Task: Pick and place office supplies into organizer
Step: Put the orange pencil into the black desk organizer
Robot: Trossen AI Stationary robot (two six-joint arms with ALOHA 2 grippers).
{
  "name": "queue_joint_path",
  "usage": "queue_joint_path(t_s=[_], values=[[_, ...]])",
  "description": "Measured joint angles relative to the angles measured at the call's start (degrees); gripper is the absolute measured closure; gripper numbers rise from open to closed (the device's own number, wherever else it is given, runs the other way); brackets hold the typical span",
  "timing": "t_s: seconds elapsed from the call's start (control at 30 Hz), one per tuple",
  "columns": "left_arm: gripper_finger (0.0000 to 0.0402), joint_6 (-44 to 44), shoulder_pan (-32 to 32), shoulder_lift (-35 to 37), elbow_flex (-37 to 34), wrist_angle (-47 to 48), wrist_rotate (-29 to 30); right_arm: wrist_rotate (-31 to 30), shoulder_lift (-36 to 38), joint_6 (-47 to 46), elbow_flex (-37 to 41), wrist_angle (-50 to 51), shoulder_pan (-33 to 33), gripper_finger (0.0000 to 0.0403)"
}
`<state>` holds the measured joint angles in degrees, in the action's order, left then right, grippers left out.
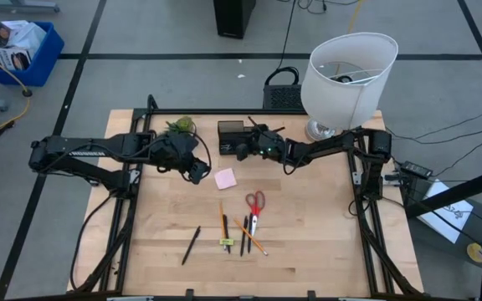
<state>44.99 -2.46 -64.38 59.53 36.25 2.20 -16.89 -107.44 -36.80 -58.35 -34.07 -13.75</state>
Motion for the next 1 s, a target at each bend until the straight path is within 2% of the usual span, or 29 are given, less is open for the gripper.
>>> queue_joint_path(t_s=[0.17, 0.47, 0.6, 0.77, 0.87, 1.0], values=[[0.0282, -1.5, 0.0, 0.0, 0.0, 0.0, 1.0, 8.5, 0.7, -0.1, 0.0, -1.0, 0.5, 0.0282], [0.0282, -5.2, 0.0, -0.1, 0.0, 0.1, 1.9, 30.7, 4.8, -5.8, 0.0, 6.3, 2.8, 0.029], [0.0282, -5.8, 0.0, -0.1, 0.0, 0.0, 4.3, 42.1, 5.8, -17.4, 0.0, 1.9, 5.5, 0.0297], [0.0282, -5.7, 0.0, -0.1, 0.0, 0.0, 5.4, 45.5, 5.7, -32.6, 0.0, -8.8, 7.9, 0.0295], [0.0282, -4.9, 0.0, -0.1, 0.0, 0.0, 5.3, 53.8, 6.5, -36.0, 0.0, -14.8, 8.0, 0.0291], [0.0282, -4.0, 0.0, -0.1, 0.0, 0.0, 5.3, 55.3, 11.3, -38.9, 0.0, -15.2, 12.0, 0.0289]])
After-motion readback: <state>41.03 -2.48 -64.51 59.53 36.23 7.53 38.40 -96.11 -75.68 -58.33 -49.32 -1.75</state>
